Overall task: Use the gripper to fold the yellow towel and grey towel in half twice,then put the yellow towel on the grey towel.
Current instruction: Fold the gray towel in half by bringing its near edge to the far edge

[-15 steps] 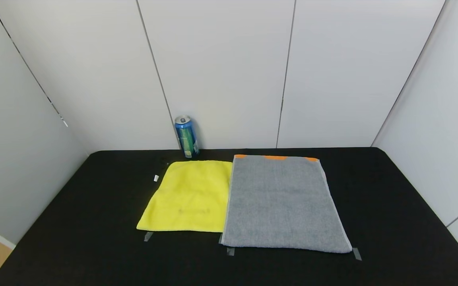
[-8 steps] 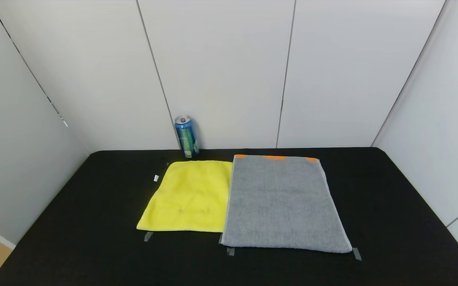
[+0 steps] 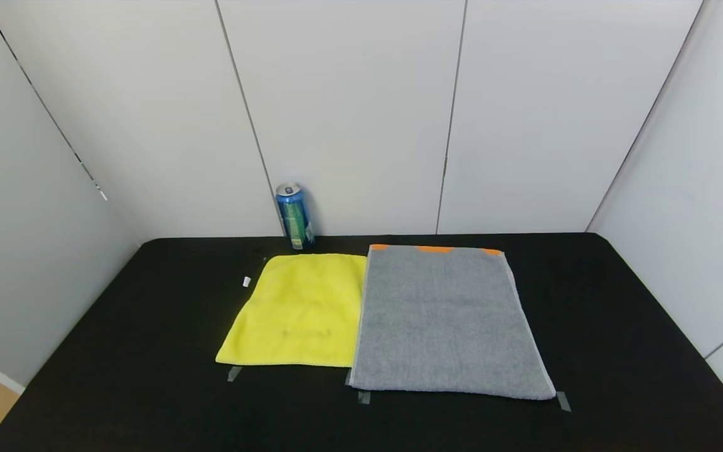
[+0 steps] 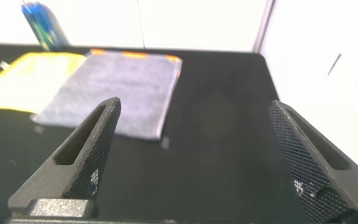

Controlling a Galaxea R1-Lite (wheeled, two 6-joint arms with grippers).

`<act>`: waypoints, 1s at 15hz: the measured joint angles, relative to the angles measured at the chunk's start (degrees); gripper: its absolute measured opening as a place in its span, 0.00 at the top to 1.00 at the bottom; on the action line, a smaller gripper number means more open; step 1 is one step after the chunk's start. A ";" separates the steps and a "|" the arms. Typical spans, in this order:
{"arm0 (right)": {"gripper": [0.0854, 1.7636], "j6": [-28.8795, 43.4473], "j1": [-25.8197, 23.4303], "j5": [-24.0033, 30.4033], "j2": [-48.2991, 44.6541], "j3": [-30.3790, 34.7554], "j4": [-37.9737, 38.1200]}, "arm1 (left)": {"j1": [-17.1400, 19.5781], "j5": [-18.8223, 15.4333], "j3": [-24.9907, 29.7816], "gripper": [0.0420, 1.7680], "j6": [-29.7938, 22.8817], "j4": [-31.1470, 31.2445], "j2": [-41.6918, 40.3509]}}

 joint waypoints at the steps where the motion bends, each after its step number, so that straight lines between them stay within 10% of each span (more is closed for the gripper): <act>1: 0.03 0.51 0.49 -0.17 2.46 -2.16 0.02 | -0.20 0.06 -1.73 0.03 -0.11 0.05 2.58; 10: 0.03 2.95 1.07 -0.28 35.60 -21.28 -0.28 | -2.23 -1.96 -20.09 0.03 -0.20 -0.09 36.83; 15: 0.03 7.77 1.45 1.48 56.26 -33.59 -0.23 | -9.26 -1.78 -29.57 0.03 -0.44 0.33 56.87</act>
